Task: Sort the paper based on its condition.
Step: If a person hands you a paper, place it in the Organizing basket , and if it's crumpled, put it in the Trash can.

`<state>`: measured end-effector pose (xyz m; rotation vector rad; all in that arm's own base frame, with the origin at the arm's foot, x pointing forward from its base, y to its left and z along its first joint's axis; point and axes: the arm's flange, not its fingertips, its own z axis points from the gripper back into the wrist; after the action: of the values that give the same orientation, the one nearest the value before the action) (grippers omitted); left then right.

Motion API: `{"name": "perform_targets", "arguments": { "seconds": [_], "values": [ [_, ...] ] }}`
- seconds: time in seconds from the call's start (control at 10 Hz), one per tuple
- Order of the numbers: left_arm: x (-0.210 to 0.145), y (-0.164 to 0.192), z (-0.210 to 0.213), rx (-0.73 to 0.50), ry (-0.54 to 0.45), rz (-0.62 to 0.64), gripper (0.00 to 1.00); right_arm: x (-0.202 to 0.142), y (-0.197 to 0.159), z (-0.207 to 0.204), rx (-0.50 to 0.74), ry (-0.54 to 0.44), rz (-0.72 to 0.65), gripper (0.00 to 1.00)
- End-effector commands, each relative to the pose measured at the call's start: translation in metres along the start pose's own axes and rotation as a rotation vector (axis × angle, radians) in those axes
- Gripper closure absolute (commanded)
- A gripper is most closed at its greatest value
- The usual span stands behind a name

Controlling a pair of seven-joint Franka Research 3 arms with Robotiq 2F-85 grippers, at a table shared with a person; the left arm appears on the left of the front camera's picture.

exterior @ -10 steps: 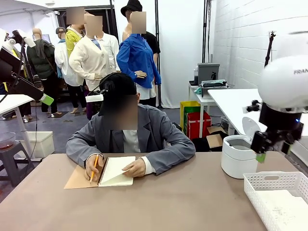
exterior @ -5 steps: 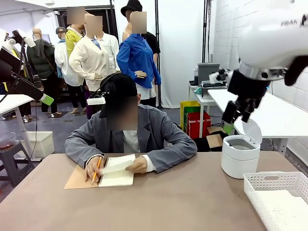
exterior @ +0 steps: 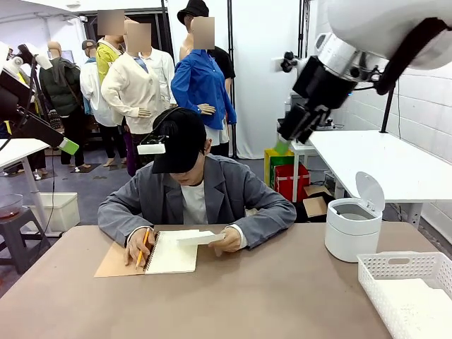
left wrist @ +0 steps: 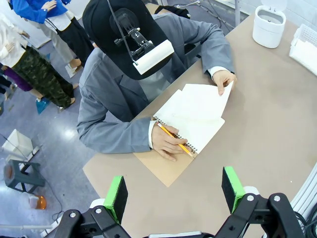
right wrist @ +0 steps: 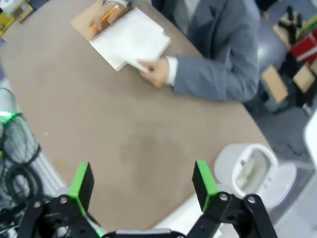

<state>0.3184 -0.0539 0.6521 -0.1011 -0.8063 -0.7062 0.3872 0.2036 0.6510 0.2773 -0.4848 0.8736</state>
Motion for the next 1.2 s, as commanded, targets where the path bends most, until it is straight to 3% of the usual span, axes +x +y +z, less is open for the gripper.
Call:
{"name": "perform_targets", "arguments": {
  "seconds": [0.0, 0.6, 0.8, 0.9, 1.1],
  "values": [
    [0.000, 0.001, 0.000, 0.002, -0.002, 0.001, 0.00, 0.015, 0.001, -0.006, 0.045, -0.056, 0.027, 0.00],
    [0.000, 0.001, 0.000, 0.002, -0.002, 0.001, 0.00, 0.069, 0.016, 0.018, 0.072, -0.180, 0.052, 0.00],
    [0.000, 0.001, 0.000, 0.002, -0.002, 0.001, 0.00, 0.075, 0.014, 0.018, 0.120, -0.172, 0.062, 0.00],
    [0.000, 0.001, 0.000, 0.002, -0.002, 0.001, 0.00, 0.069, 0.004, 0.010, 0.075, -0.175, 0.028, 0.00],
    [0.000, 0.001, 0.000, 0.002, -0.002, 0.001, 0.00, 0.071, 0.019, 0.020, 0.064, -0.165, 0.036, 0.00]
  ]
}}
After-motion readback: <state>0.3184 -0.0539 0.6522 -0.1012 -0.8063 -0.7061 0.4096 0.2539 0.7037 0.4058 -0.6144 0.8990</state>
